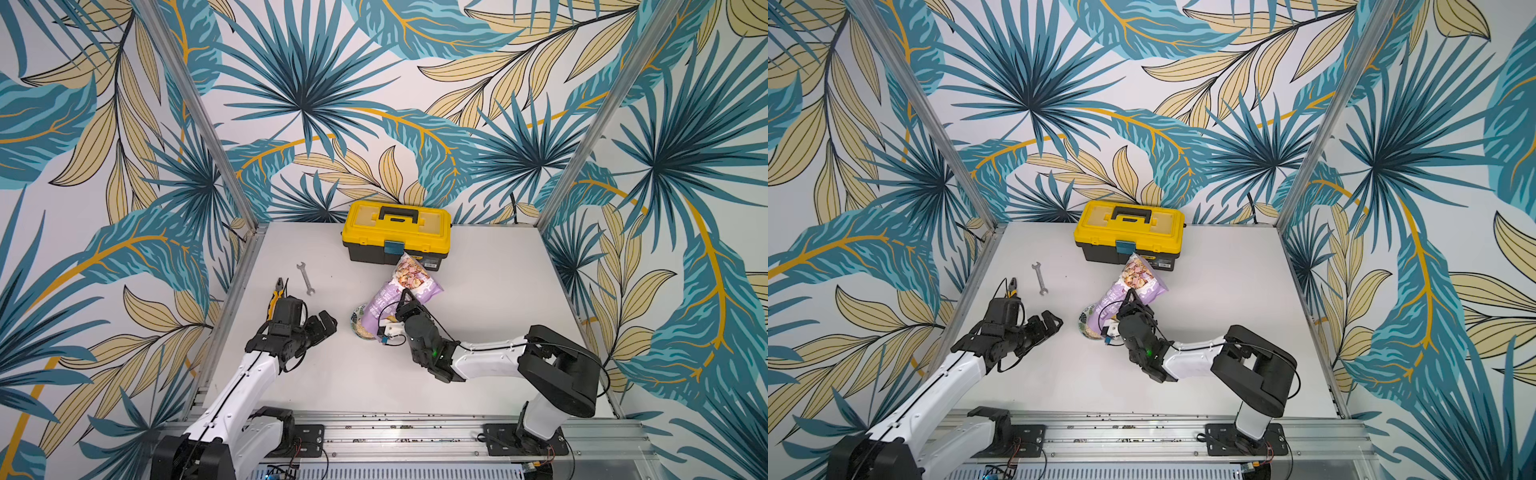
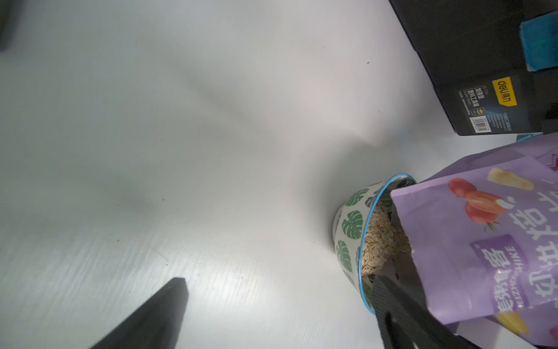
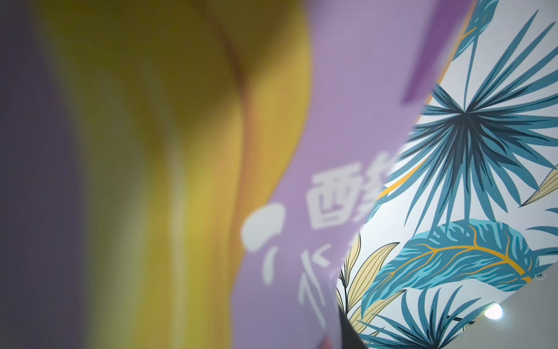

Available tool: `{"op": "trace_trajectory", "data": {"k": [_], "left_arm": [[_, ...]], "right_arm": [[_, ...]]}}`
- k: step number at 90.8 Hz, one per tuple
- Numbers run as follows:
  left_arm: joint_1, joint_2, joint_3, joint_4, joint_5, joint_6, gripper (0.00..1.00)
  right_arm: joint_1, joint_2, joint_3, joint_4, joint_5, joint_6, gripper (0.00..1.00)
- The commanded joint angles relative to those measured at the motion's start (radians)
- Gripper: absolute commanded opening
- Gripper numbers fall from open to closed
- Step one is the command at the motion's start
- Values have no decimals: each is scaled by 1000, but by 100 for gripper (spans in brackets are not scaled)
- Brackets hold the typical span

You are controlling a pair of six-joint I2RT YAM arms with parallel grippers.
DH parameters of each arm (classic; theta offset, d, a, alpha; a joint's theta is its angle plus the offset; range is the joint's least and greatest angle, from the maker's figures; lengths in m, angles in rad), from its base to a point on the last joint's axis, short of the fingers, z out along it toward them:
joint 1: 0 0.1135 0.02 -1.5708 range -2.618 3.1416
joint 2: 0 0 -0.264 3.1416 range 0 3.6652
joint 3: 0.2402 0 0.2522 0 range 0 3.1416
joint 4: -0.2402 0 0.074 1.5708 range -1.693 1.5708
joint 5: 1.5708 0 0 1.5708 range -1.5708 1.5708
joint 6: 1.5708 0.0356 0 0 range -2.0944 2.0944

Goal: Pour the oats into the breakfast bowl
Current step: Pour the oats into the bowl.

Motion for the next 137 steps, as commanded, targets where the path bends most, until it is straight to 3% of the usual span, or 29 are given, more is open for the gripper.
{"op": "trace_trajectory", "data": {"k": [1,77,105,119,137], "left_arm": [[5,-2,5,11,1,15,100],[6,3,28,-2,0,29,100],[6,6,30,-1,-2,32,100],[6,13,34,-4,-15,43,100],[6,26,45,-13,-11,54,100]], "right_arm": [[-1,-67,50,48,24,44,0],[-26,-78,265,-511,96,292,0],[-24,-79,273,-436,109,191,0],[-24,-90,218,-245,110,18,0],[-19,-82,215,-166,120,-22,0]]}}
